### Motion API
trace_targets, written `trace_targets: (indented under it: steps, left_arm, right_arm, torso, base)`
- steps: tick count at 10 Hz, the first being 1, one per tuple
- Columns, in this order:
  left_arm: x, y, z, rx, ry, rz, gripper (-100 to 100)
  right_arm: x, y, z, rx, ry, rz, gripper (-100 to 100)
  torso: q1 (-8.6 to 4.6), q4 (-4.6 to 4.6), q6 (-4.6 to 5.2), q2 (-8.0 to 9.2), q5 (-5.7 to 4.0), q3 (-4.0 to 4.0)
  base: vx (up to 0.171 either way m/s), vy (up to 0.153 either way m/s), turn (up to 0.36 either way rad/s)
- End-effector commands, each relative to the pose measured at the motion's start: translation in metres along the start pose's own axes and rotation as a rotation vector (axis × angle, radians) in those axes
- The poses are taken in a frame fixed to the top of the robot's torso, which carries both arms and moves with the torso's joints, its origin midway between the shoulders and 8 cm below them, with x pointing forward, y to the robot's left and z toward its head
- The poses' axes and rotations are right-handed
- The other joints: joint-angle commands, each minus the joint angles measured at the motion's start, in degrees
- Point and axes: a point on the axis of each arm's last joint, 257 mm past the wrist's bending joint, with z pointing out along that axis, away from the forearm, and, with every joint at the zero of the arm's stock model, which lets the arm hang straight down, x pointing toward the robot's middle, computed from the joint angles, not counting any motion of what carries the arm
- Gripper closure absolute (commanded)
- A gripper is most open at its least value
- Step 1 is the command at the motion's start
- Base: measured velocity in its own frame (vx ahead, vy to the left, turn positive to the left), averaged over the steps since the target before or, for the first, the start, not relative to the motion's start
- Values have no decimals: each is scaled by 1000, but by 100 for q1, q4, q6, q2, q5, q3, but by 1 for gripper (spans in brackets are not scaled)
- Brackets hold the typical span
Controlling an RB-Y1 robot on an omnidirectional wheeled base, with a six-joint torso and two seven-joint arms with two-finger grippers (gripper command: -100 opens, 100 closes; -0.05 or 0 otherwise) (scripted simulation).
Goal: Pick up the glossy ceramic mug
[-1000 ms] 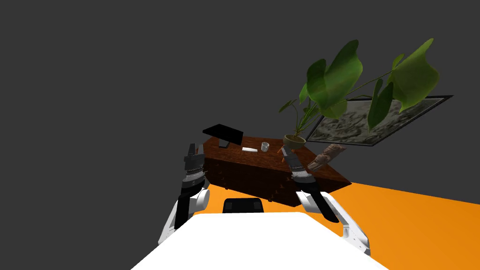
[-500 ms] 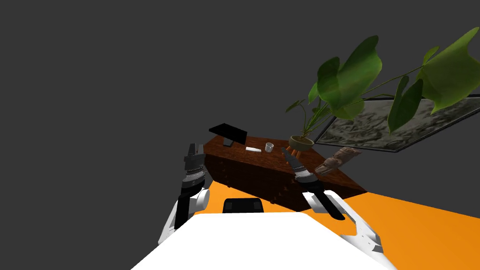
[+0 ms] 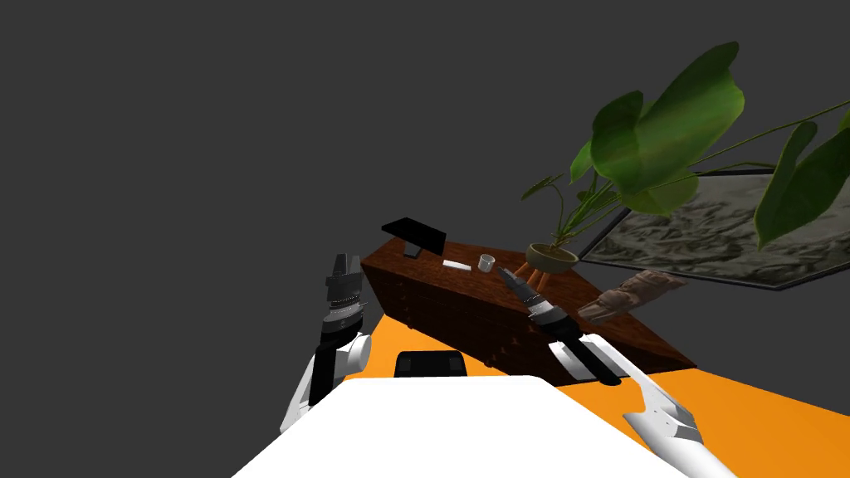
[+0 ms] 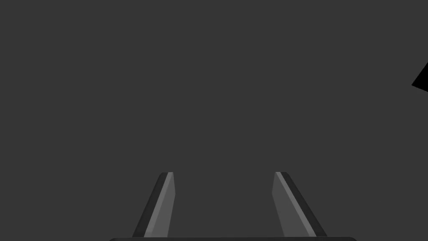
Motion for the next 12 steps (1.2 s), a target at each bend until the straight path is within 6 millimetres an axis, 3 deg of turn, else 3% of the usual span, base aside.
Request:
trace_targets:
  steps: [1, 4, 6, 9, 11, 12]
  left_arm:
    - [0, 0, 0, 0, 0, 0, 0]
    - [0, 0, 0, 0, 0, 0, 0]
    - [0, 0, 0, 0, 0, 0, 0]
    - [0, 0, 0, 0, 0, 0, 0]
    - [0, 0, 0, 0, 0, 0, 0]
    - [0, 0, 0, 0, 0, 0, 0]
  right_arm:
    - [5, -18, -4, 22, 55, -63, -100]
    - [8, -33, -8, 35, 115, -131, -100]
    - [15, -61, -19, 66, 208, -238, -100]
    - [13, -77, -26, 78, 272, -312, -100]
    - [14, -103, -39, 102, 362, -420, -100]
    - [11, -106, -39, 102, 374, -434, -100]
  torso:
    - [0, 0, 0, 0, 0, 0]
    - [-3, -1, -3, -2, -1, -1]
    - [-2, -1, -2, -2, 0, -1]
    - [-2, -1, -2, -3, -1, -2]
    - [-2, -1, -2, -4, 0, -2]
    - [-2, -1, -2, -5, -1, -3]
  base:
    - [-14, 17, 124]
    - [-10, 10, 113]
    - [-11, 16, 212]
    - [-7, 11, 104]
    - [-5, 11, 214]
    - [-3, 4, 57]
